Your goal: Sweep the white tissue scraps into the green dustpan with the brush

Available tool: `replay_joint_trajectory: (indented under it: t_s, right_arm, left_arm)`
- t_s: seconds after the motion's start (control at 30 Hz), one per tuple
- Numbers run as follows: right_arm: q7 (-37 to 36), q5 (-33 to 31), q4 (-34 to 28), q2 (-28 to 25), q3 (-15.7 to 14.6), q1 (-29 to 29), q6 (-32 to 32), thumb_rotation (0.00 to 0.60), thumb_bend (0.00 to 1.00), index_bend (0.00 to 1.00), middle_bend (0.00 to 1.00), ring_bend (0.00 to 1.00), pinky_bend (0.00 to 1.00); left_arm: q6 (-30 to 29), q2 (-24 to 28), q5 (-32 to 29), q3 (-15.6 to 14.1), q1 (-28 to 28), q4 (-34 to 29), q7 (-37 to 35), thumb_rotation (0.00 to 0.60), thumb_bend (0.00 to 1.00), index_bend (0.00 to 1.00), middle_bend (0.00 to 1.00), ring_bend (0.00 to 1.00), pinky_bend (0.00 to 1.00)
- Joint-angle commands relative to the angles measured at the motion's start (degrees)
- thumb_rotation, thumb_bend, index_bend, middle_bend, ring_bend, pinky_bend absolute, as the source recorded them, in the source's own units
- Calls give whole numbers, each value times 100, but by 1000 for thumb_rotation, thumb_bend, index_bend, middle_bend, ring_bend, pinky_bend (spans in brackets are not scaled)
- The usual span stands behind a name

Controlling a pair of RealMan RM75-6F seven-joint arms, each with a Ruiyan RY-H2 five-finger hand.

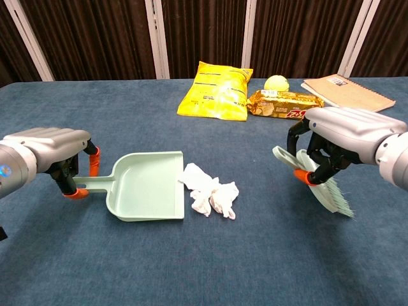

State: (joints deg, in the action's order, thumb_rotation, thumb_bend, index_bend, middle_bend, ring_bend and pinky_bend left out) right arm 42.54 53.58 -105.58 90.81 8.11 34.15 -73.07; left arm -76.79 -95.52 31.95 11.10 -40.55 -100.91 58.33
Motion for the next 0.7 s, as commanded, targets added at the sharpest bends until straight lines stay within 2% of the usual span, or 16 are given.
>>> replay_joint_trajectory:
  t_s: [0.03, 0.3, 0.43, 0.7]
  right_arm:
    - [6, 1, -21, 25, -1, 9, -7, 600, 431, 738, 900, 923, 876]
    - [123, 61, -209, 126, 22, 75, -78, 600, 432, 738, 900, 923, 876]
    - [205, 86, -346, 105, 22, 85, -145, 600, 433, 738, 900, 922, 876]
    - [334, 17, -448, 150, 30, 126, -199, 600, 432, 738, 900, 923, 876]
  left_arm:
    - [-40, 5, 110, -21, -26, -23, -42, 600, 575, 691, 1000, 1000, 1000]
    - [-190, 60, 154, -26, -134, -259, 100, 600, 612, 726, 1000, 1000, 1000]
    - [-325, 91, -145, 18, -232, -426, 409, 600, 622, 732, 1000, 1000, 1000]
    - [-600, 71, -902, 317, -455, -632, 812, 600, 627, 732, 1000, 1000, 1000]
